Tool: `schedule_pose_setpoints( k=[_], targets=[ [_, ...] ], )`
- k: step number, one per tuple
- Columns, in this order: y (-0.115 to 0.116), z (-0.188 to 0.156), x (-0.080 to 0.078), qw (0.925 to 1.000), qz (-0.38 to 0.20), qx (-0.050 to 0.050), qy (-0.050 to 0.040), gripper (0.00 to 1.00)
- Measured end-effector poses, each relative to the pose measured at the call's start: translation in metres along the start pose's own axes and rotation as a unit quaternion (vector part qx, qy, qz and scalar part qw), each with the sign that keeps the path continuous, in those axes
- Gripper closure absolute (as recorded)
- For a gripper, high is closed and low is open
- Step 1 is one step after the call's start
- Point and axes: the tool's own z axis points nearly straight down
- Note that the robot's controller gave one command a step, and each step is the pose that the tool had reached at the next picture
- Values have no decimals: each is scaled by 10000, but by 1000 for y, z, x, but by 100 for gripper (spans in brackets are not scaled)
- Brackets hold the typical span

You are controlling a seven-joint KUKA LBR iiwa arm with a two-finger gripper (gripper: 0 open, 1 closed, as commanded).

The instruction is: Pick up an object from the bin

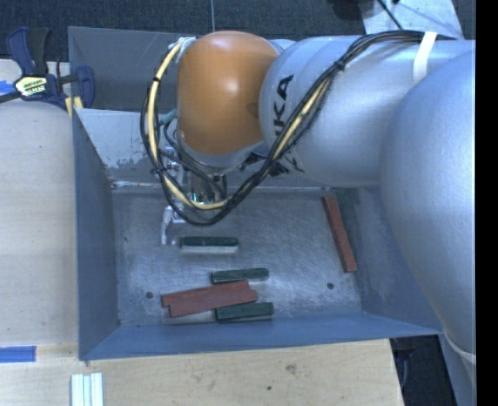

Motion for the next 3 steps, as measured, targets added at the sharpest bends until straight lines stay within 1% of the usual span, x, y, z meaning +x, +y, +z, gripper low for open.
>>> schedule_pose_setpoints(
  k=[1,2,3],
  targets=[
    [-1,-4,-2,10000,12,-9,-38,0],
    [-82,97,7,9968,800,-44,-64,100],
    [-82,97,7,9968,800,-44,-64,100]
  ],
)
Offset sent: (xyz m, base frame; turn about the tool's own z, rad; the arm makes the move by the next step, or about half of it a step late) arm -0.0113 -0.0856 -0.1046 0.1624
